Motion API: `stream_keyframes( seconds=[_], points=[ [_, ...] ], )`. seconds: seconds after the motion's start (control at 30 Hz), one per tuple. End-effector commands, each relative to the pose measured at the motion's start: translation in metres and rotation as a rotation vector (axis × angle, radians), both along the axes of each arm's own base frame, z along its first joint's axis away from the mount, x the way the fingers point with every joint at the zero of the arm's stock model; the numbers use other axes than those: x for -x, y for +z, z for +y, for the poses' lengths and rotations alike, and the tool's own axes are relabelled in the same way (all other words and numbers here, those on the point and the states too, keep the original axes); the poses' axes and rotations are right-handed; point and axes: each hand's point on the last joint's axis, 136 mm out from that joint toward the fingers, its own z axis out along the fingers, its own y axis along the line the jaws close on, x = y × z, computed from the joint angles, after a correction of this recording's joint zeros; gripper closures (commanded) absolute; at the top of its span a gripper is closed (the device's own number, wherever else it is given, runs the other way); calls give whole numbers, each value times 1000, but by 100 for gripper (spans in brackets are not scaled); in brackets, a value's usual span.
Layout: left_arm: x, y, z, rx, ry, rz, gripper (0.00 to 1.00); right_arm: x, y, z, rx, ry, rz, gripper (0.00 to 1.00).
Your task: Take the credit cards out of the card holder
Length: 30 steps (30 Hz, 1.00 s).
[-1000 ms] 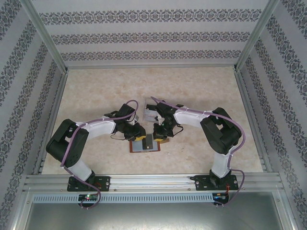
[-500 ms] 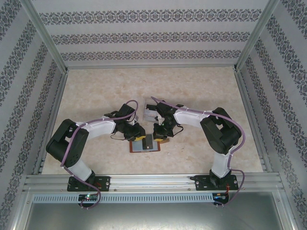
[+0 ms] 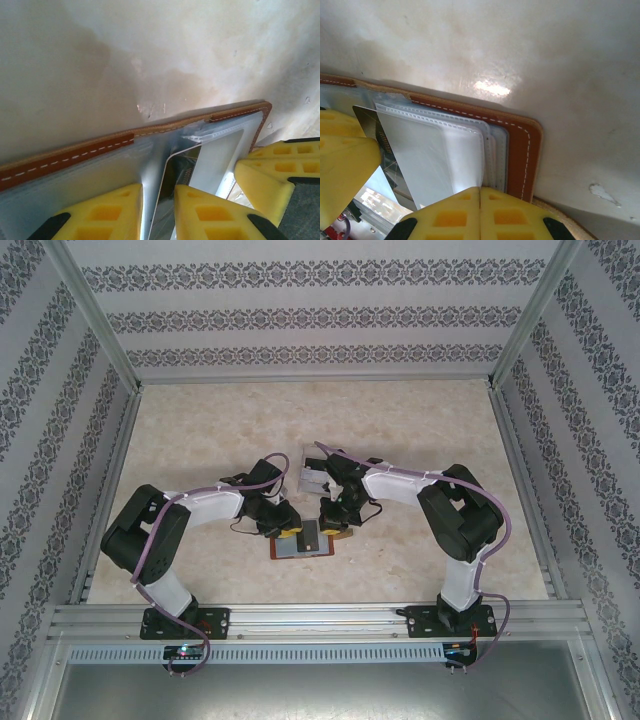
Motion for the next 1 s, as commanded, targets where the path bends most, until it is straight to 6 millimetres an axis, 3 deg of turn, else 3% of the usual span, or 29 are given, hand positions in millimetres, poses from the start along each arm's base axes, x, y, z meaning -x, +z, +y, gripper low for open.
stream_keyframes(
  seconds=[0.0, 0.47, 0.97],
  points=[
    [-3, -3, 1, 8, 2, 8, 76, 1, -17, -10, 59, 1, 23, 92],
    [-9, 11, -12, 98, -2, -33, 81, 2, -19, -10, 60, 3, 31, 92],
    [-2, 11, 0, 33, -16, -31, 92, 2, -19, -10, 60, 3, 32, 92]
  ],
)
